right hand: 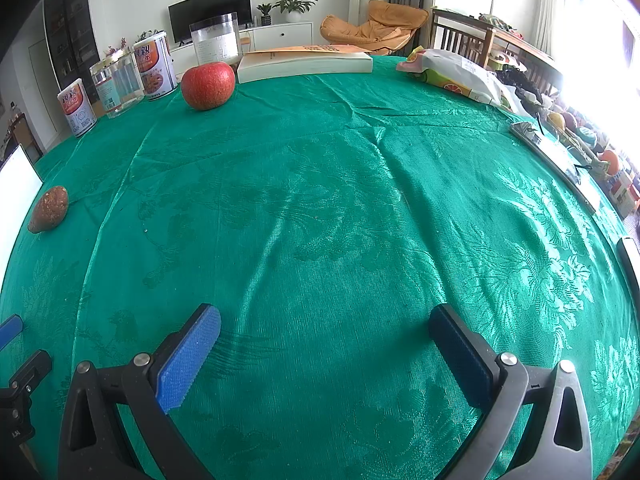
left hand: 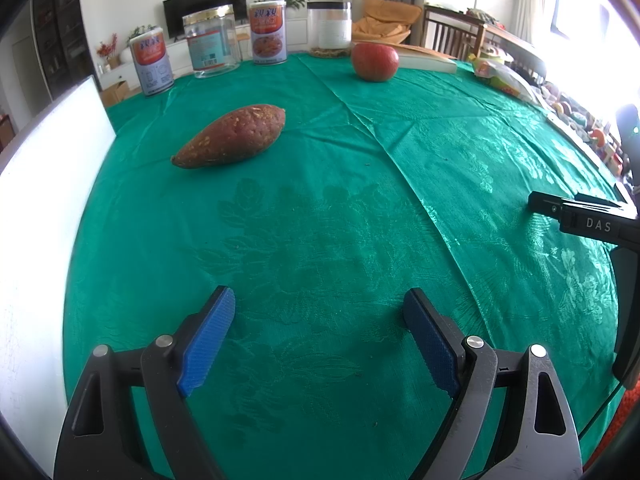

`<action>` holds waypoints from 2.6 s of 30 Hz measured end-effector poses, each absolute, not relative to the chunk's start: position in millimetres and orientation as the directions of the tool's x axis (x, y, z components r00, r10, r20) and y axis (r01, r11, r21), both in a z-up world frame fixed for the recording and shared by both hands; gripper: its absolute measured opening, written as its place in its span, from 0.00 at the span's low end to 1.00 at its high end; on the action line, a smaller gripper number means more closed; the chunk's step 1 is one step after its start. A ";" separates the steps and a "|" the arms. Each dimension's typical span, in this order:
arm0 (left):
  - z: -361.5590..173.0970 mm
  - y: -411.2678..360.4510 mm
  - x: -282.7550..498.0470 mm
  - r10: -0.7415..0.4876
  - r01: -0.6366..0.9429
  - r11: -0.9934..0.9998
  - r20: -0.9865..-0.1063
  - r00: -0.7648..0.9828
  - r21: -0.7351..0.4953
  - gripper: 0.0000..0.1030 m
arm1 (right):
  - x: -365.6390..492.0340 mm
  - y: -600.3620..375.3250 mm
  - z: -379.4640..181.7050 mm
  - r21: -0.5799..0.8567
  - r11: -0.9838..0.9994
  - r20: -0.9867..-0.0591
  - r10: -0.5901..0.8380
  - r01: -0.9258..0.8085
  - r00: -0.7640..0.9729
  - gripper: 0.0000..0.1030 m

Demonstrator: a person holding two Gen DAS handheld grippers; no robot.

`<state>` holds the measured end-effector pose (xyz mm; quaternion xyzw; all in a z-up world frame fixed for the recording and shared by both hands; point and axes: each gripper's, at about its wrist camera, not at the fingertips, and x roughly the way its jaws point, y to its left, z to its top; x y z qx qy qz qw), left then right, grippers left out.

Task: Organize fruits

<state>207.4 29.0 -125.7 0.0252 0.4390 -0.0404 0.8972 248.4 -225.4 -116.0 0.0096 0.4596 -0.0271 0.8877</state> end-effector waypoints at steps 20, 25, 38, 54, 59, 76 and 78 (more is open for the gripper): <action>-125.8 29.6 207.7 -0.051 0.095 0.995 -0.790 0.612 0.009 0.85 | 248.6 -225.5 -115.9 -0.008 0.998 -0.817 -0.039 0.057 0.576 1.00; -125.9 29.4 207.8 -0.051 0.095 0.995 -0.790 0.612 0.009 0.85 | 248.6 -225.4 -116.0 -0.008 0.998 -0.816 -0.039 0.057 0.576 1.00; -125.9 29.4 208.0 -0.051 0.094 0.995 -0.789 0.612 0.009 0.85 | 248.7 -225.4 -115.9 -0.008 0.998 -0.817 -0.039 0.057 0.576 1.00; -125.8 29.2 207.9 -0.051 0.094 0.996 -0.789 0.612 0.009 0.85 | 248.7 -225.4 -115.8 -0.008 0.998 -0.817 -0.039 0.057 0.576 1.00; -125.9 30.8 207.9 -0.059 0.094 0.996 -0.788 0.613 -0.001 0.86 | 248.7 -225.3 -115.8 -0.008 0.998 -0.817 -0.039 0.057 0.576 1.00; -93.3 60.9 344.9 0.156 0.120 0.966 -0.885 0.440 0.230 0.85 | 248.8 -225.5 -115.8 -0.008 0.998 -0.817 -0.039 0.057 0.576 1.00; -99.8 62.9 358.3 0.175 0.135 0.957 -0.883 0.436 0.256 0.85 | 248.8 -225.5 -115.8 -0.008 0.998 -0.817 -0.039 0.057 0.576 1.00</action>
